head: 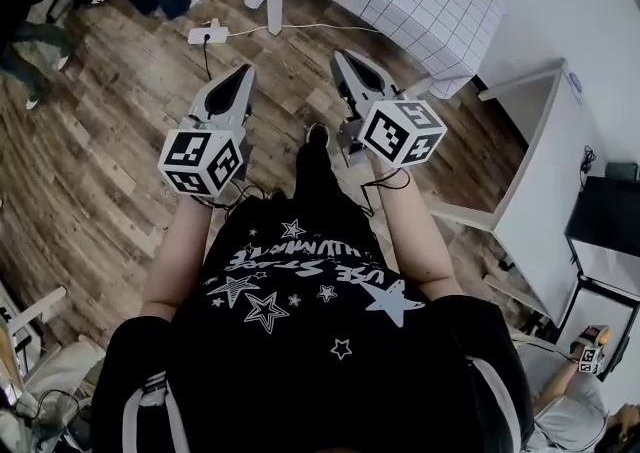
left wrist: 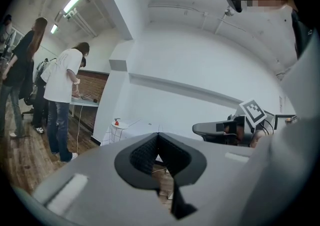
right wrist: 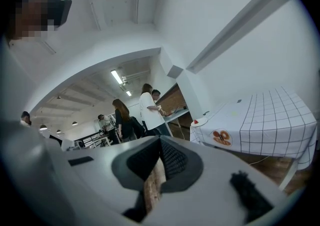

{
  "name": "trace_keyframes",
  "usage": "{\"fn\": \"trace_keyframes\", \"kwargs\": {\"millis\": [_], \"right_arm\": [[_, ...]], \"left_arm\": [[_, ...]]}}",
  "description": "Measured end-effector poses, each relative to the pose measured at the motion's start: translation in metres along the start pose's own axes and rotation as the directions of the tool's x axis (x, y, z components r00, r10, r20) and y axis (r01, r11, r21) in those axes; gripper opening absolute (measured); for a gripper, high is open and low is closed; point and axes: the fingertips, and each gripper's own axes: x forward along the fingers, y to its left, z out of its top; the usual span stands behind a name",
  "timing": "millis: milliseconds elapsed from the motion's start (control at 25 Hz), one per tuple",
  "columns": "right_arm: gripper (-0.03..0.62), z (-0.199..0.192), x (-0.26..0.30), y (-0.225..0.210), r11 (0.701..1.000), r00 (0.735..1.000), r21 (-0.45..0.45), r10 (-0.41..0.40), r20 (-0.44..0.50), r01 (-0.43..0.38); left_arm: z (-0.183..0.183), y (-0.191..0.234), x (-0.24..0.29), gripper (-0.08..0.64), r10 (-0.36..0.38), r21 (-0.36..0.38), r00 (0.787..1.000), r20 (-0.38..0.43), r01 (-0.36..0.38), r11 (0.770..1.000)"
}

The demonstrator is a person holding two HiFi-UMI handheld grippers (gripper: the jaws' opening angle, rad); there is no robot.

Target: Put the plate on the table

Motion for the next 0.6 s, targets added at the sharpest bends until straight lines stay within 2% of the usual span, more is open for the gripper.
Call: {"fn": "trace_keyframes", "kwargs": {"millis": [120, 240, 320, 440, 600], "right_arm": [[0.014, 0.002, 0.005, 0.024, 1.0, 1.0, -0.007, -0.017, -0.013, 0.017], [0.014, -0.02, 0.004, 0.058, 0.998, 0.999, -0.063, -0.026, -0.033, 0.024], [0.014, -0.03, 0.0, 0.066, 0.997, 0.999, -0.073, -0.026, -0.04, 0.023], [0.014, -0.032, -0.005, 0.051, 0.998, 0.999, -0.068, -0.012, -0.032, 0.01], [0.014, -0.02, -0.015, 0.023, 0.998, 0.999, -0.068, -0.009, -0.03, 0.007]], "left_arm": [[0.013, 0.013, -0.019, 0.009, -0.008, -0.014, 1.0, 0.007, 0.008, 1.0], [0.002, 0.027, -0.057, 0.009, -0.019, -0.035, 0.998, 0.061, 0.021, 0.999], [-0.003, 0.026, -0.069, 0.009, -0.02, -0.021, 0.997, 0.071, 0.022, 1.0], [-0.002, 0.015, -0.061, 0.009, -0.017, 0.021, 0.997, 0.079, 0.015, 1.0], [0.003, -0.006, -0.037, 0.009, -0.015, 0.024, 0.996, 0.093, 0.013, 1.0]]}}
